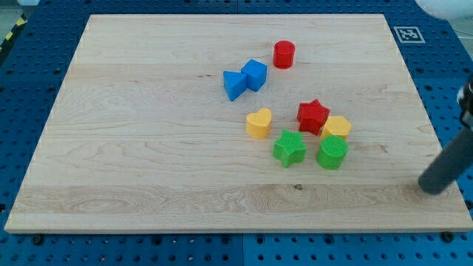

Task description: Place your arm at the bottom left side of green star

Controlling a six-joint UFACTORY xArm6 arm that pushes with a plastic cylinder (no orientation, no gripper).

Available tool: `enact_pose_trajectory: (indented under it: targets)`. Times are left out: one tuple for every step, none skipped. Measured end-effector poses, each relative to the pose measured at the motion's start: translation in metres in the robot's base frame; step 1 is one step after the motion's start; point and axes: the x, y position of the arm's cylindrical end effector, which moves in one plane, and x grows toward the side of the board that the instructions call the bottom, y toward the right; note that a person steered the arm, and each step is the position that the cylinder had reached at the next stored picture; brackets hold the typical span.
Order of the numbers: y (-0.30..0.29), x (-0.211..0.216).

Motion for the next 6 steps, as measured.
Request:
enact_pose_trajectory:
  targets:
    - [-0.029,0.019]
    - [-0.095,0.019]
    - [-0.172,0.019]
    - [-0.220,0.003]
    - [-0.240,-0.023]
    - [-0.243,-0.050]
